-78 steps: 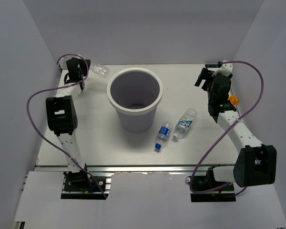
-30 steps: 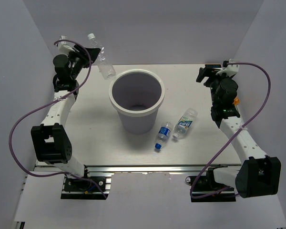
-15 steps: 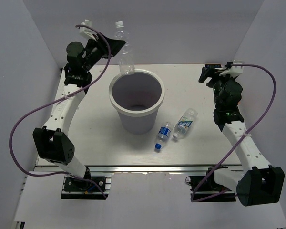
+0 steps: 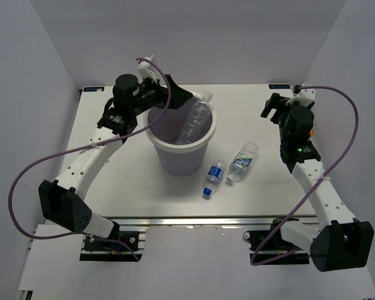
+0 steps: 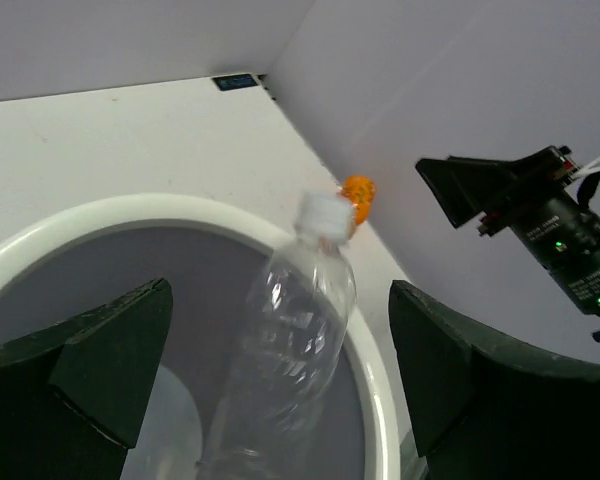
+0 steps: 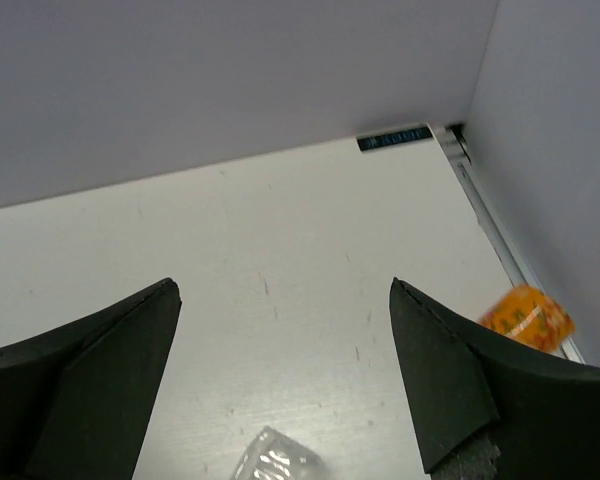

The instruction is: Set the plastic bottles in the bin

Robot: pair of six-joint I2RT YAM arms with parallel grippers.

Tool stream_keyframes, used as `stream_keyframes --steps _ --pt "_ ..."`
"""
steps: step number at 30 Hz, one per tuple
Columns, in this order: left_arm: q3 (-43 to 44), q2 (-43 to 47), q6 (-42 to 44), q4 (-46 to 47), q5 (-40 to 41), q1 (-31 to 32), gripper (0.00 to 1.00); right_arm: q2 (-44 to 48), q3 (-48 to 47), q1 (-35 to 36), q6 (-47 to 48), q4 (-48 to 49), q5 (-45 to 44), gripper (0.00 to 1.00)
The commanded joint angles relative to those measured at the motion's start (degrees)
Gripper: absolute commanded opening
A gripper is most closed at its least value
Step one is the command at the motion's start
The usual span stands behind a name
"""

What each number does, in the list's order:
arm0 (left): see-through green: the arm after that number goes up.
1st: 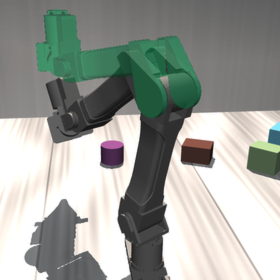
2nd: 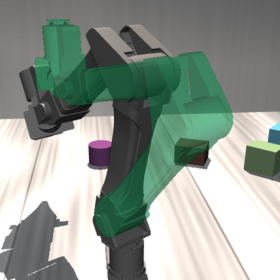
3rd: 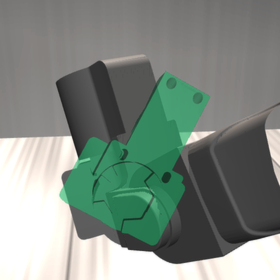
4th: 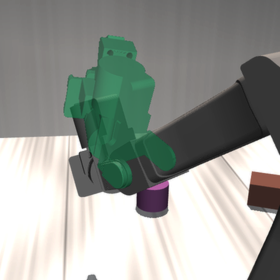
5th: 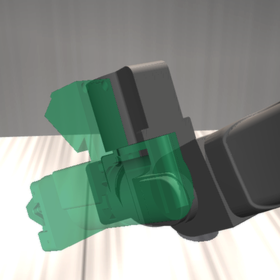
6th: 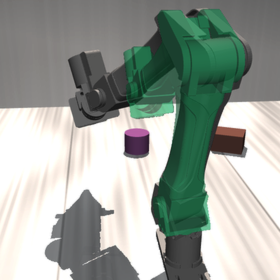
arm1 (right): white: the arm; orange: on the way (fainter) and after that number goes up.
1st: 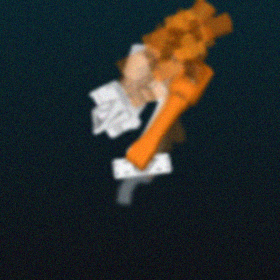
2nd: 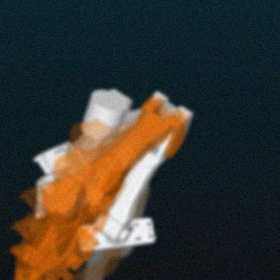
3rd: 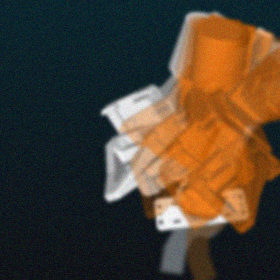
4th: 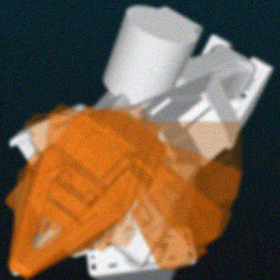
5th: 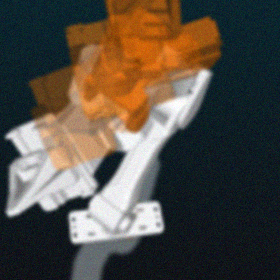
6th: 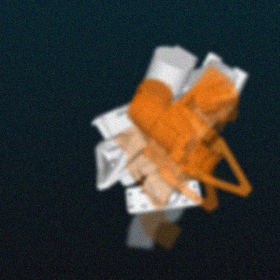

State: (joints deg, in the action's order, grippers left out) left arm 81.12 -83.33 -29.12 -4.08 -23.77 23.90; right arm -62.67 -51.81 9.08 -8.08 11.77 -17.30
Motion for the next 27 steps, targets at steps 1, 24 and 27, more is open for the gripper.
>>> stream_keyframes --steps 1,24,27 --pt "1.13 3.97 2.93 -3.38 6.45 -0.43 0.98 0.45 -3.20 0.23 -3.60 -9.18 -6.33 0.89" --pt "-7.46 0.01 -0.14 -6.39 28.17 -21.61 0.98 -21.78 -11.91 11.75 -33.05 -49.65 -14.08 0.89" --pt "-10.72 -0.69 -0.23 -5.07 27.81 -22.75 0.98 -23.98 -9.81 11.75 -32.27 -45.63 -9.35 0.89"
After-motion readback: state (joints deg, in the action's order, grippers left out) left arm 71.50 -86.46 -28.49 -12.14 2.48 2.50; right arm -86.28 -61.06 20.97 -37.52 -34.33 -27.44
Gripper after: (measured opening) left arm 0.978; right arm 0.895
